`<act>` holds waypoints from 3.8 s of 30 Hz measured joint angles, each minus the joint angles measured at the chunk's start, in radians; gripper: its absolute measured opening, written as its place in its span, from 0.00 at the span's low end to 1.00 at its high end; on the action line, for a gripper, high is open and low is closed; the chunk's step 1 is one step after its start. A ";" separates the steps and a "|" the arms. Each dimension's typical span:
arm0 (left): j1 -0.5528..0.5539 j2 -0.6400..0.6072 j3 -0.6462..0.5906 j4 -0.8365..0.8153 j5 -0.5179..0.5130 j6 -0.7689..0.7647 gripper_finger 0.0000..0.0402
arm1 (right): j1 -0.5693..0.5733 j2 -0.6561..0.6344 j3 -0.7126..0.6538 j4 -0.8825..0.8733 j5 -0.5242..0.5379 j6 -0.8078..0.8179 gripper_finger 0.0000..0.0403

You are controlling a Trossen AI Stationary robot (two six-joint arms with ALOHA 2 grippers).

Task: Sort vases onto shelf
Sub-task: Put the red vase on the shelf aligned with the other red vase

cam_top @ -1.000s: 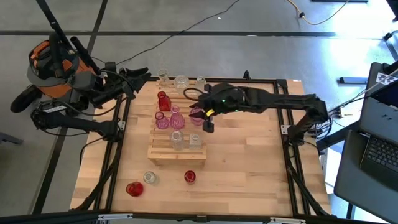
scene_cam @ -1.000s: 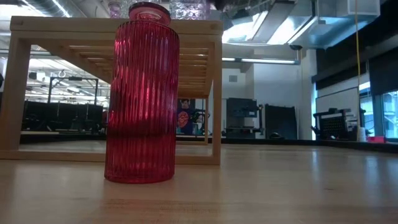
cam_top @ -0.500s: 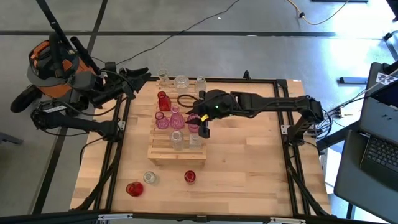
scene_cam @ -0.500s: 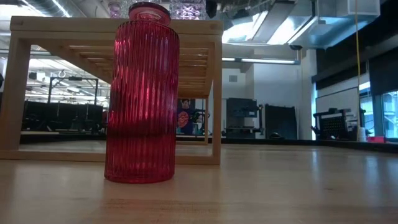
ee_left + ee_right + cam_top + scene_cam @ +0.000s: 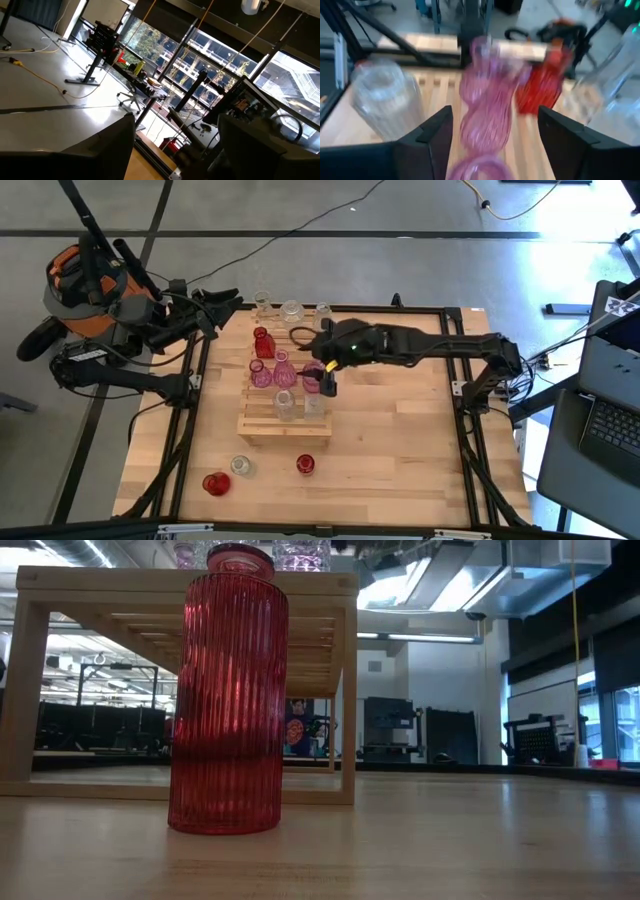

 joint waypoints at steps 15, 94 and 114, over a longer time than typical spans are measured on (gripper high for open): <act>0.000 0.000 0.000 0.012 0.000 -0.015 0.68 | 0.001 -0.027 0.332 -0.261 0.029 -0.094 0.60; -1.253 0.715 -0.085 -0.778 0.320 -1.455 0.66 | 0.001 -0.025 0.337 -0.393 0.104 -0.165 0.60; -1.239 0.466 0.009 -0.903 0.175 -1.539 0.02 | 0.001 -0.024 0.337 -0.307 0.103 -0.193 0.60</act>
